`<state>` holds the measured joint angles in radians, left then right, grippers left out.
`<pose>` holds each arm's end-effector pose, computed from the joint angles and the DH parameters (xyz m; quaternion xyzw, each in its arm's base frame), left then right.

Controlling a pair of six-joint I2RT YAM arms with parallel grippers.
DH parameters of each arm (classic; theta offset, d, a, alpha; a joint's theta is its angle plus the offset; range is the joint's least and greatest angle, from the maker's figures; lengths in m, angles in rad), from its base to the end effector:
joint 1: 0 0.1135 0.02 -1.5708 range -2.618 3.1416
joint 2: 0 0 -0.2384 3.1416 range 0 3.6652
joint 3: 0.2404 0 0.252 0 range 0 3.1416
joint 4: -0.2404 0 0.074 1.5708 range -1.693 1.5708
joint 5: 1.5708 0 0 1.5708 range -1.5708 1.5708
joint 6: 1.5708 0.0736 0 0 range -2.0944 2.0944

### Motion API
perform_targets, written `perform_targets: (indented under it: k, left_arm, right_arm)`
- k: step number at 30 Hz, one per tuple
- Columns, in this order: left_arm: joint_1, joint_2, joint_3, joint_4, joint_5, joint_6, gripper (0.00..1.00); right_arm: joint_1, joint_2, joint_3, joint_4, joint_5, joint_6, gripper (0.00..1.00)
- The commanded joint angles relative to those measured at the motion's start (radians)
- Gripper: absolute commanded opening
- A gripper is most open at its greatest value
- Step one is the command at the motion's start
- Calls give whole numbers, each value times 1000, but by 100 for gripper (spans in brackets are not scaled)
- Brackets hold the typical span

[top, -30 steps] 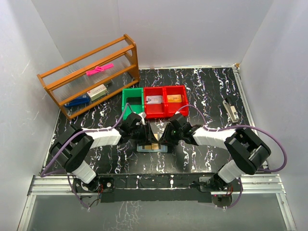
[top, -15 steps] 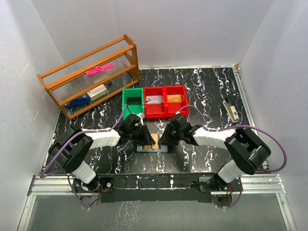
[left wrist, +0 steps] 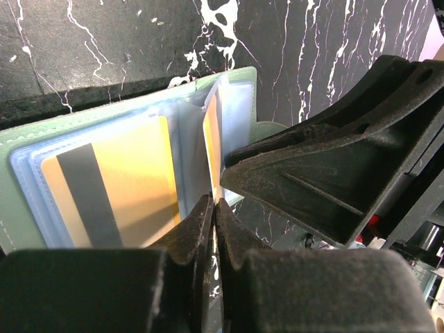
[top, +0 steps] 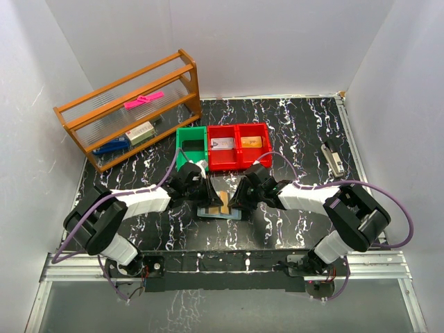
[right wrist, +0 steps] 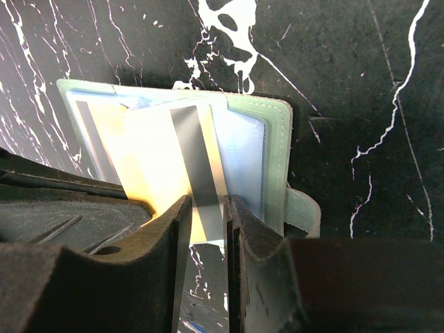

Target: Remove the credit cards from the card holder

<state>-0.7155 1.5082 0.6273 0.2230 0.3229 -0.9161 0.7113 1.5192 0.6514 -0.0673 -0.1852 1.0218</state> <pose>0.2269 -0.2282 0.1129 -0.0182 0.8886 -0.4157 0.1930 0.2173 0.2052 0.0859 0.1177 0.9389 0.2940 0.1345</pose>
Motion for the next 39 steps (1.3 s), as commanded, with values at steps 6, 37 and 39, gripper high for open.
perform_targets:
  k: [6,37,39]
  left_arm:
    - [-1,-27,17,-4,37,13,0]
    - [-1,-33,13,-20,58,25,10]
    - [-1,-12,14,1,78,16,12]
  right_arm:
    - [-8,18,-32,-87,62,-30,26]
    - [-8,49,-33,71,-60,-23,25]
    - [-8,41,-41,68,-47,-22,24]
